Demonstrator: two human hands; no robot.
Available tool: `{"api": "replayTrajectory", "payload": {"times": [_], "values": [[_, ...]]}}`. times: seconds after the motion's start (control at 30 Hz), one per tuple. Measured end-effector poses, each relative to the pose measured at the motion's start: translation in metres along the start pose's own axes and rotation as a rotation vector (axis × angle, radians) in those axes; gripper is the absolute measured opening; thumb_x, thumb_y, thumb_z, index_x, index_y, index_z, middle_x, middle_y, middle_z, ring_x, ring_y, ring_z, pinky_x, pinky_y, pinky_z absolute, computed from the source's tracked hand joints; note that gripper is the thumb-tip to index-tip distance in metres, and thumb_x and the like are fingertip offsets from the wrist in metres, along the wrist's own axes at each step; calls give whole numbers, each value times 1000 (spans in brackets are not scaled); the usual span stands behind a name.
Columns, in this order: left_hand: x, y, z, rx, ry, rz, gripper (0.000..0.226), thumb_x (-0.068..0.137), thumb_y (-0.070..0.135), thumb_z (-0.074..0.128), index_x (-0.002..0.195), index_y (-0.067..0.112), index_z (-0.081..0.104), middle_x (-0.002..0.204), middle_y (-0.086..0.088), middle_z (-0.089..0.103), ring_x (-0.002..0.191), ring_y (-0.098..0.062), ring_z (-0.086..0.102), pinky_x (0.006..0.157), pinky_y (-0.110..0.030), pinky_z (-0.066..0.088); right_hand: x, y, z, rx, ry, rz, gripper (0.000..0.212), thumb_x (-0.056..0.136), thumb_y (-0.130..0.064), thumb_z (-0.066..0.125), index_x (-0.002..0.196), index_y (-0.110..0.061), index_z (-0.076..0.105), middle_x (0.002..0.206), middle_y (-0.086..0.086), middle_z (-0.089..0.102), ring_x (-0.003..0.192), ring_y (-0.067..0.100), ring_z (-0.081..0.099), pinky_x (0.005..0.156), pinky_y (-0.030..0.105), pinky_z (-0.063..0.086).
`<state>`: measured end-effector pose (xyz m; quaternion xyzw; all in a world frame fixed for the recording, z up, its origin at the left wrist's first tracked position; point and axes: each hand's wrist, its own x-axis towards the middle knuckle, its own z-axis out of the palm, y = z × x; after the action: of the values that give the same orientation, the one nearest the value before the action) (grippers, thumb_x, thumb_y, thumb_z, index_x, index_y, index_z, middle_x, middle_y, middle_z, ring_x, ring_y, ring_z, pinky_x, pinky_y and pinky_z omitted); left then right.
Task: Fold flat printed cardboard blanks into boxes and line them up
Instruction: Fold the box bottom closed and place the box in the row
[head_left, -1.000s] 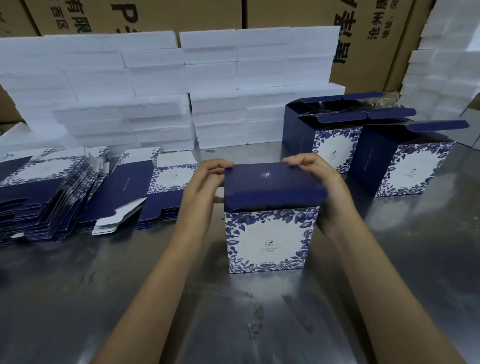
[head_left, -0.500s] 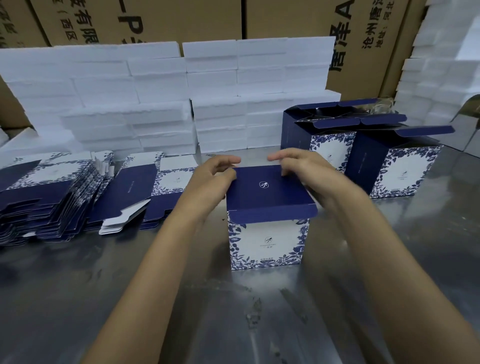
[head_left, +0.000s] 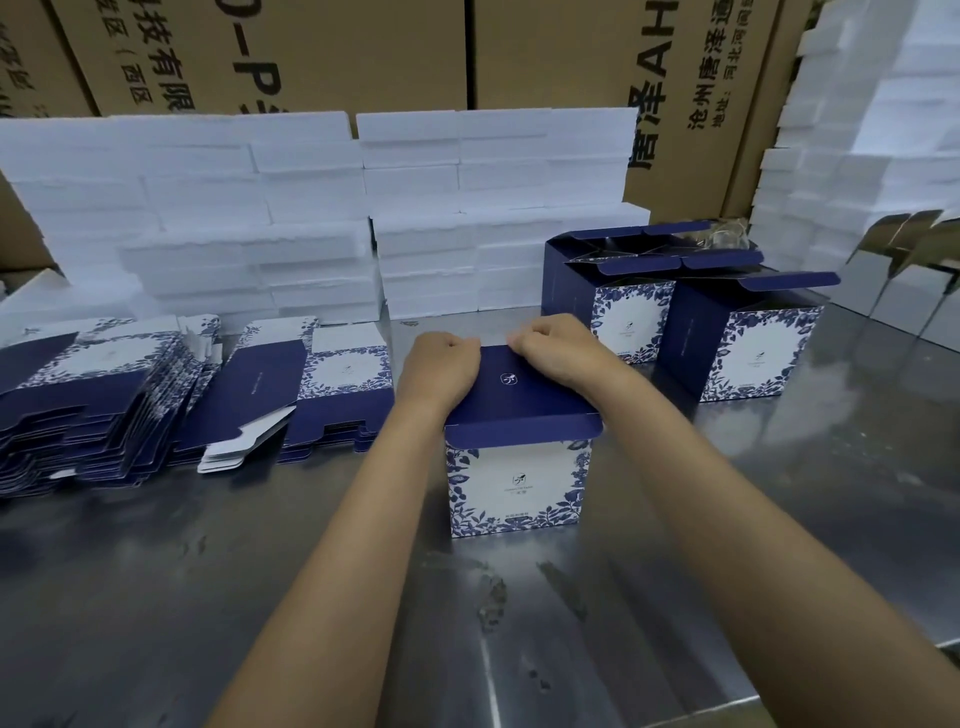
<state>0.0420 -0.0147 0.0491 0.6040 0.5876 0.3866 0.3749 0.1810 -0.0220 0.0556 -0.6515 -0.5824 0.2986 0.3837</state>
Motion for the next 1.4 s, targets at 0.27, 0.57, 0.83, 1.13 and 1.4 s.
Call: {"api": "replayTrajectory", "payload": {"times": [0.27, 0.57, 0.83, 1.13, 1.4], "values": [[-4, -5, 0, 45, 151, -11, 39, 98, 14, 41, 62, 18, 28, 62, -1, 32, 63, -24, 30, 54, -30, 21, -3, 7, -4, -76, 48, -13, 21, 104, -25, 49, 86, -13, 51, 83, 6, 52, 77, 18, 48, 69, 27, 36], [-12, -1, -2, 234, 214, 91, 21, 96, 11, 45, 84, 9, 61, 98, -3, 65, 97, -29, 58, 75, -30, 41, -4, 8, -2, -249, 97, -27, 43, 106, -24, 46, 65, -15, 38, 68, -5, 51, 63, 12, 53, 63, 26, 38], [-54, -14, -10, 301, 13, 553, 9, 93, 22, 65, 86, 27, 65, 97, 8, 60, 100, -13, 54, 95, -35, 43, -16, -3, -3, -576, 224, -159, 19, 104, -27, 49, 97, -11, 56, 122, 14, 65, 120, 34, 52, 84, 40, 44], [-78, -35, -26, 68, -192, 523, 40, 81, 53, 63, 118, 39, 67, 133, 27, 57, 131, 19, 34, 104, -2, 22, -68, 0, -6, -539, 173, -614, 19, 101, -28, 54, 89, -15, 61, 87, -3, 61, 87, 20, 55, 72, 39, 46], [-77, -53, -20, -263, -142, 477, 27, 71, 32, 77, 95, 21, 75, 121, 13, 69, 141, 5, 35, 99, -4, 31, -106, 42, -5, 99, 17, -507, 20, 90, -5, 75, 110, -10, 75, 124, -5, 67, 128, 14, 54, 111, 26, 38]]}}
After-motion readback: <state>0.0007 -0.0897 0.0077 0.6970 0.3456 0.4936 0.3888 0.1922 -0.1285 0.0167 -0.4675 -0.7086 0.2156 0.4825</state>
